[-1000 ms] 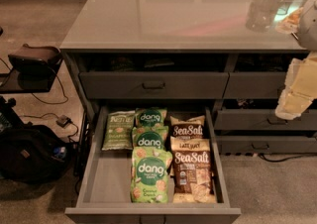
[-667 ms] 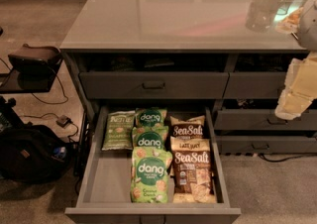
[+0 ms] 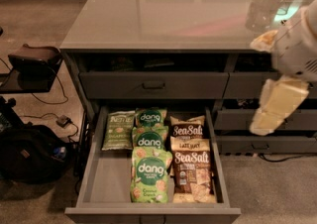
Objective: Pick green jalapeno chip bag from middle drawer and place on counter
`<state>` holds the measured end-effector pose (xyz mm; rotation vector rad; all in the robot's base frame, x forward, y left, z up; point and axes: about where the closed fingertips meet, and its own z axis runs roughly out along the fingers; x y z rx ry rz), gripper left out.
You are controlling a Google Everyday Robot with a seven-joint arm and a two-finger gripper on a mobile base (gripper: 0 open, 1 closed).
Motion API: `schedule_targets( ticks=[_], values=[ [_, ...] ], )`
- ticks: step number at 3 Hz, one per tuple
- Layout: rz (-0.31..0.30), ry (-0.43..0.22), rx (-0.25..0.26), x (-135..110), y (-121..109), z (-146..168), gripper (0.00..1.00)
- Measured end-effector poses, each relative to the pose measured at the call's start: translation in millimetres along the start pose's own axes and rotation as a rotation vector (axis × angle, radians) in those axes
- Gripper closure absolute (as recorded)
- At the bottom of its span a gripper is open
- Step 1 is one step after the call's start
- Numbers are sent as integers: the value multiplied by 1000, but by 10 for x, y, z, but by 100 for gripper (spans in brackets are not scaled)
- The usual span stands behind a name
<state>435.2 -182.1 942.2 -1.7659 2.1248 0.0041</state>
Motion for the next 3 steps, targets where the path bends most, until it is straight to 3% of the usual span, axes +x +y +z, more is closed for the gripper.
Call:
schedule_targets(
  ticks=[1, 3],
  values=[
    [-4, -93, -39, -283, 55, 683, 0],
    [112, -260, -34, -602, -44, 1839, 0]
  ],
)
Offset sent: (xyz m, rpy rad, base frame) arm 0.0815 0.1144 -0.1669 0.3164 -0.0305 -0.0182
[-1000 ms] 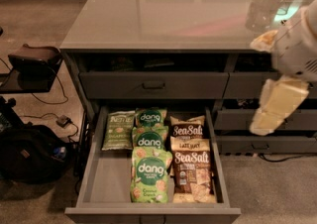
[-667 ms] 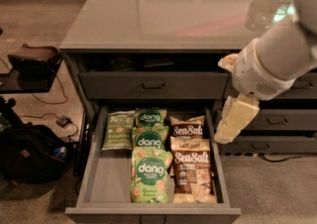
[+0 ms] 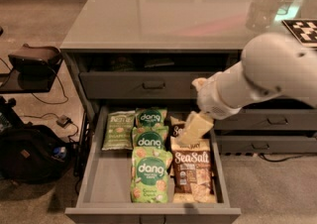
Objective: Pick green jalapeno chip bag from middle drawer and place on counter
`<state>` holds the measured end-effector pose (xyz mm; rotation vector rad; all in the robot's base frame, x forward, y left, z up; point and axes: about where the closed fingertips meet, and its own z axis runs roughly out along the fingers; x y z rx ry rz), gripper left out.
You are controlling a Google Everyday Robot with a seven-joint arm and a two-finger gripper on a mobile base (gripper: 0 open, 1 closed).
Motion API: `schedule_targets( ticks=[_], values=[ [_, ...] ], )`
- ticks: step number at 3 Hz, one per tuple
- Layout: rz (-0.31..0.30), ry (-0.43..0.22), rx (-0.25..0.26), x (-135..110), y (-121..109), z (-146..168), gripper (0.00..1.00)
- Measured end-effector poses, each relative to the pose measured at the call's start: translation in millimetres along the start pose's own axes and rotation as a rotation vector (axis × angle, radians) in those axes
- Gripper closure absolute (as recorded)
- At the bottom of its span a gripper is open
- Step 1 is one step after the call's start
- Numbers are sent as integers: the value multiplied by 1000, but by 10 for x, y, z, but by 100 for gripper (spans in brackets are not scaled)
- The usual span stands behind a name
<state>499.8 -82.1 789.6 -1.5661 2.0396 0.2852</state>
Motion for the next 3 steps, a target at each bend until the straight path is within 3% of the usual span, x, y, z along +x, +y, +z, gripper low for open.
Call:
schedule_targets(
  ticks=[2, 3],
  values=[
    [78, -121, -36, -101, -10, 961, 0],
    [74, -134, -90, -163, 73, 1395, 0]
  ],
)
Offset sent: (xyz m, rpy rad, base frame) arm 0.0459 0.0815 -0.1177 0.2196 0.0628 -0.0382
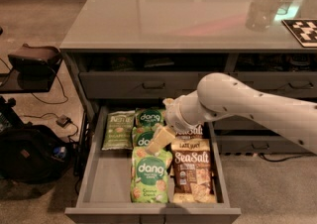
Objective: Pick green jalapeno chip bag from middle drawer and place on counter
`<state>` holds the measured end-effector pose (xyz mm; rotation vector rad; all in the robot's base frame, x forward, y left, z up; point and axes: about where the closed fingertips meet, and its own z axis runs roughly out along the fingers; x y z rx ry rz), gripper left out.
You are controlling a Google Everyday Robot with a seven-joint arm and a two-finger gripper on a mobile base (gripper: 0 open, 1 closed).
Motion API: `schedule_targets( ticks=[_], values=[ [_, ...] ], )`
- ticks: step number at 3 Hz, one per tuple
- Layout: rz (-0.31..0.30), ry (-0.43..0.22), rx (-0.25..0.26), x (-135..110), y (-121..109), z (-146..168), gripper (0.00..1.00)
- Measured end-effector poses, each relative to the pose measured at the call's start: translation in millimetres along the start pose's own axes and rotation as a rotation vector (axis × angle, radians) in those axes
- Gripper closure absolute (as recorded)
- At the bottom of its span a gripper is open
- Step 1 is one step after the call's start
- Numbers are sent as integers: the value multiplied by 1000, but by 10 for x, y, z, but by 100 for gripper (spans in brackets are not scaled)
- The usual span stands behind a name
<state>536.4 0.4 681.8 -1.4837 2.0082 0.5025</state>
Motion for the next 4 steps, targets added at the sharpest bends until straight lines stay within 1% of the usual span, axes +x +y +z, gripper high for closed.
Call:
schedule_targets(
  ticks=[1, 2, 3, 4],
  values=[
    [-17, -4, -70, -14, 69, 462, 0],
    [-25, 1, -126, 19, 92, 894, 0],
    [-19, 17, -168, 70, 67, 1317, 0],
    [28, 1, -199, 134, -39, 1629, 0]
  ],
)
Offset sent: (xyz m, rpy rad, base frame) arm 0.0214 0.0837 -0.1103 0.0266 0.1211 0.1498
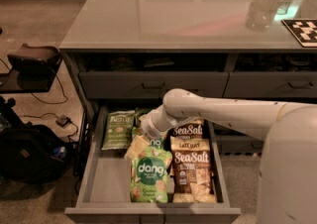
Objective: Pick green jalapeno chip bag from middle drawer and place on counter
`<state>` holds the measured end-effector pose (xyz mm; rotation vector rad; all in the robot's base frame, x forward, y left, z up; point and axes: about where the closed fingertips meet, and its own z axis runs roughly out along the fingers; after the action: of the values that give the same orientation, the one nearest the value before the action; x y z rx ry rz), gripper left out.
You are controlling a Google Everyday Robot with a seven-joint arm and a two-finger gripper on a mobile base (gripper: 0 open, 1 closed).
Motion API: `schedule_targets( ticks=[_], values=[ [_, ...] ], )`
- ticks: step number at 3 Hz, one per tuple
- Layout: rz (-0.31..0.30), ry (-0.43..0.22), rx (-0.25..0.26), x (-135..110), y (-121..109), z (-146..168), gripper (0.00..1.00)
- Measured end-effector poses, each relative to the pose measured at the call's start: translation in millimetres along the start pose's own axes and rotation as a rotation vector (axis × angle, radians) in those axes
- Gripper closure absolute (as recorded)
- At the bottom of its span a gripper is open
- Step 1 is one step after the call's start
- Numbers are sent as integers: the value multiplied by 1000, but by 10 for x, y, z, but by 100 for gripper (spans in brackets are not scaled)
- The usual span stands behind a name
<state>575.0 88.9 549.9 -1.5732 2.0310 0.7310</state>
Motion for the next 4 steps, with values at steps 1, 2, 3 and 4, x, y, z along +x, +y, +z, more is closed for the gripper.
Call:
schedule_targets(
  ticks=[1, 2, 3, 4],
  values=[
    [49, -29, -20, 58, -157, 203, 0],
    [49, -30, -20, 58, -157, 204, 0],
    [14, -82, -22, 7, -169, 272, 0],
    [-52, -131, 7, -157, -300, 405, 0]
  ],
)
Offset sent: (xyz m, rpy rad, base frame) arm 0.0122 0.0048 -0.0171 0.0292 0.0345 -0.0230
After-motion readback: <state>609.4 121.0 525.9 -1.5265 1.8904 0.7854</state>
